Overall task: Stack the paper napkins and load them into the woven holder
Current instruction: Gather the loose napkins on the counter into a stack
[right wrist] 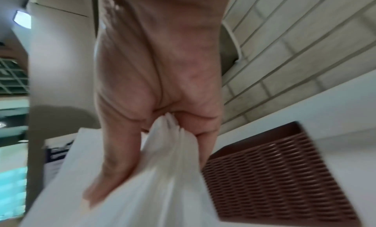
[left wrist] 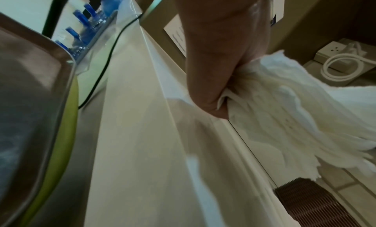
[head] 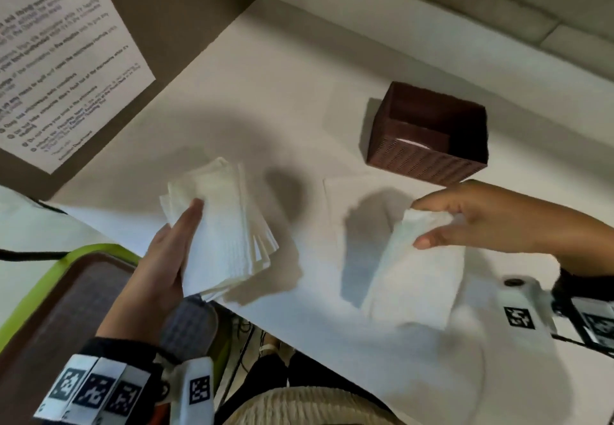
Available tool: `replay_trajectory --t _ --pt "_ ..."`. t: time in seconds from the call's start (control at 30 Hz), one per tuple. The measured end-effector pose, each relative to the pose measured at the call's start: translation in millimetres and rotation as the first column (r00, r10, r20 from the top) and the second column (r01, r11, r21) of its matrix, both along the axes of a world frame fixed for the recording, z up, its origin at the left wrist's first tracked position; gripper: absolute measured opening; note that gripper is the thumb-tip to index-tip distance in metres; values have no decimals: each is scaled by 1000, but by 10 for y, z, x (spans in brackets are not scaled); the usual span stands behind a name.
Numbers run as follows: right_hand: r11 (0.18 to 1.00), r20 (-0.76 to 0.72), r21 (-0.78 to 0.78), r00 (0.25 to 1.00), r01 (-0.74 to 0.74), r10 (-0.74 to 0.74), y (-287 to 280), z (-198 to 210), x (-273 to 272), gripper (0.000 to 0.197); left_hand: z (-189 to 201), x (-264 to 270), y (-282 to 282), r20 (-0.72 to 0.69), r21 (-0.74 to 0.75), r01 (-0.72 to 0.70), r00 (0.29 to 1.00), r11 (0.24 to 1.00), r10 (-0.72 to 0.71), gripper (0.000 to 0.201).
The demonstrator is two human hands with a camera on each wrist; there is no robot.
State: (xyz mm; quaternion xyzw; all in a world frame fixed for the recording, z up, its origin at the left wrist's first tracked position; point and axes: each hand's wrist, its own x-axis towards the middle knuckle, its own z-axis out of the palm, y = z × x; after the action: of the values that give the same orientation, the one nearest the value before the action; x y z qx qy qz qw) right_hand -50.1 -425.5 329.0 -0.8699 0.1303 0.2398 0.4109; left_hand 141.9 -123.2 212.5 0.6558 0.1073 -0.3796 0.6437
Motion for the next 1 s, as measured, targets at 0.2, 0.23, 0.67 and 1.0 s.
replay_trajectory --t 0.2,0.23,0.67,1.0 --pt "983 -5 112 989 148 -148 -268 -54 170 20 -25 -43 -294 -18 -16 103 994 995 -104 51" --pt "988 -19 103 993 116 -115 -271 -95 274 17 -28 -51 -320 -21 -12 112 993 994 -112 52" --pt "950 -28 -258 984 -177 176 -177 -916 1217 63 -18 -142 -304 -16 40 111 994 993 -111 49" --pt "756 -107 -545 925 -362 366 -15 -967 1214 72 -13 -112 -376 56 -33 88 995 996 -86 40"
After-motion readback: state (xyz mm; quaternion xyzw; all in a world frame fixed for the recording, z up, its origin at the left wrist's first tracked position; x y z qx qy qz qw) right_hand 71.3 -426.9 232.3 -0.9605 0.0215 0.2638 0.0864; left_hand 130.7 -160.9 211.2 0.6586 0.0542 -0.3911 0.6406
